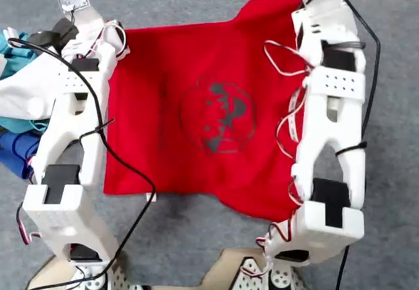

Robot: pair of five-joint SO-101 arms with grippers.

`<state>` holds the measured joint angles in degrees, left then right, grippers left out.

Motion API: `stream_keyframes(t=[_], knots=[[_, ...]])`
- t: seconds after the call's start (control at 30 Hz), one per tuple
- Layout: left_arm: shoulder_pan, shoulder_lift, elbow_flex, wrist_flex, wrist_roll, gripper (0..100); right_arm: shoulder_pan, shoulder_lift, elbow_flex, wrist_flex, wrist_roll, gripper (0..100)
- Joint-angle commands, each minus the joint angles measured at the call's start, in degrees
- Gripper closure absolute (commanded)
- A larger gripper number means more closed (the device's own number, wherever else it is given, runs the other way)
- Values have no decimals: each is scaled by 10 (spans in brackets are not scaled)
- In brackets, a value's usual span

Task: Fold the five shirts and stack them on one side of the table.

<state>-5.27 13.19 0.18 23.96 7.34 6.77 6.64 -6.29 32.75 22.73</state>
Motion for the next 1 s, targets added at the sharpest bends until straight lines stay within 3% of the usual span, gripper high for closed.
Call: stream_keyframes(t=[0.0,0.13,0.33,0.63,0.97], knots=[[-12,-63,-30,101,4,982,-4,-51,-53,156,32,994],[-9,-124,-26,230,2,982,-7,-109,-44,302,81,994],[15,-185,-10,388,-68,982,-7,-236,83,365,109,994],[25,-255,212,367,-73,982,9,-490,400,331,110,994],[19,-415,469,295,-79,982,55,-672,593,382,164,994]])
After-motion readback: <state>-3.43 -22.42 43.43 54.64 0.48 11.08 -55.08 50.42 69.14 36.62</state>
